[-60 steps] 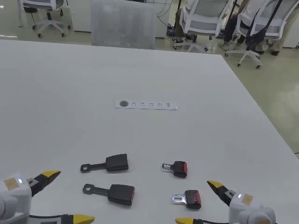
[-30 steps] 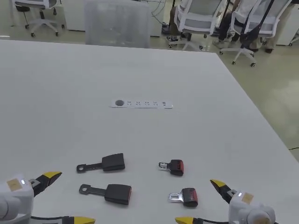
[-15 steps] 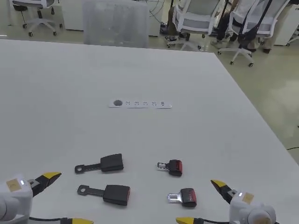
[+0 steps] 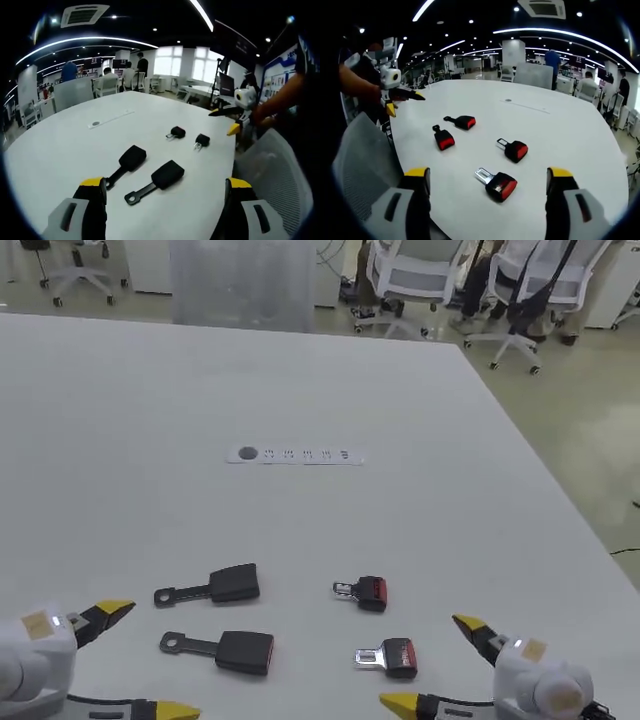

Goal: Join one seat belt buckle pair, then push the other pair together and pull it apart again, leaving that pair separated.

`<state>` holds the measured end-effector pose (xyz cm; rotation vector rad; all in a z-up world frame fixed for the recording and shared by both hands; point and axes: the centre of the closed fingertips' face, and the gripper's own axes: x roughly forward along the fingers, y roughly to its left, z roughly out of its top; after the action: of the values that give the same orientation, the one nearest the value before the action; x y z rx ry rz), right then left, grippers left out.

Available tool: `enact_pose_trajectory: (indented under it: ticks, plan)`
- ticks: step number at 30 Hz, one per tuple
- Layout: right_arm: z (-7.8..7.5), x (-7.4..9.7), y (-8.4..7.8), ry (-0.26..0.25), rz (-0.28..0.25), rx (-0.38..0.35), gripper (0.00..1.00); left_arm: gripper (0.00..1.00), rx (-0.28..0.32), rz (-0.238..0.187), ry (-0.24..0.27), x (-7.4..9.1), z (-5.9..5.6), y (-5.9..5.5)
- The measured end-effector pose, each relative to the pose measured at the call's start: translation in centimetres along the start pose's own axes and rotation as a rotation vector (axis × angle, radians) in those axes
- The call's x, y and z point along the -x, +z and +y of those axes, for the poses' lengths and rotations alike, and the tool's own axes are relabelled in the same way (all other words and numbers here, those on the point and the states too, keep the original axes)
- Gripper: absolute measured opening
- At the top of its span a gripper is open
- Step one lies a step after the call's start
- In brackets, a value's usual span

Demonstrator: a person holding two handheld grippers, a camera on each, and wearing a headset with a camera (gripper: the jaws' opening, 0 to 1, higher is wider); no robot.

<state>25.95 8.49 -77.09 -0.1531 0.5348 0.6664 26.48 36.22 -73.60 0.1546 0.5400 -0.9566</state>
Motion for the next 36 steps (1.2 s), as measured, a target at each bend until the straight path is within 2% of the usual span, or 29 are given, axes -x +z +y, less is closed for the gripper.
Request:
enact_pose_trajectory:
  ticks: [9,20,27,30,36]
  plan:
    - [-0.2,-0.6,-0.6,0.033,0.032,0.008,0.96,1.00,-0.019,0.015,-0.018,-1.1,0.2,0.2]
    - [-0.5,-1.5,-1.4,0.078,0.078,0.034,0.95,1.00,-0.032,0.048,-0.041,-2.6,0.6,-0.1]
    - [-1.3,-2.2,-1.9,0.101,0.106,0.050,0.94,1.00,-0.054,0.085,-0.068,-3.7,0.7,-0.5]
    - [-1.5,-2.5,-2.0,0.114,0.119,0.062,0.93,1.00,-0.068,0.091,-0.081,-4.1,0.6,-0.3]
    - [-1.8,-3.1,-2.5,0.145,0.149,0.081,0.91,1.00,-0.078,0.116,-0.101,-5.1,1.0,-0.7]
